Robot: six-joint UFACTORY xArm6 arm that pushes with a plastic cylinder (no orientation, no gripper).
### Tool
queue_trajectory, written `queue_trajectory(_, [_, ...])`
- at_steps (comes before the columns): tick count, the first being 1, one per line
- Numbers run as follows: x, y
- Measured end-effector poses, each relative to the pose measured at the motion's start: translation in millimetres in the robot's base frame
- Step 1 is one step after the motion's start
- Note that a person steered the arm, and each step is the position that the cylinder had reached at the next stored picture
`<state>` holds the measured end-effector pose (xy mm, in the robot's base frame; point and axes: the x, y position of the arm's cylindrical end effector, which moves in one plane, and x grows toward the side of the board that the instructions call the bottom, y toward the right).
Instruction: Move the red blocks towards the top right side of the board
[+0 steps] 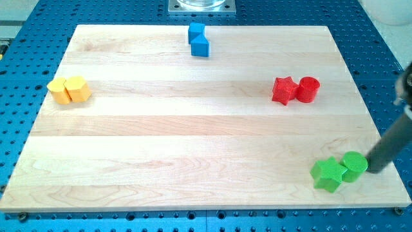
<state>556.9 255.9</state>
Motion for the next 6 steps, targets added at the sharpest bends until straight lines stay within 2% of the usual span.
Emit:
queue_trajectory(2, [-93, -86])
queue_trajectory(4, [-170, -47])
queue_trajectory(5, [-213, -52])
queue_trajectory(6, [-200, -52])
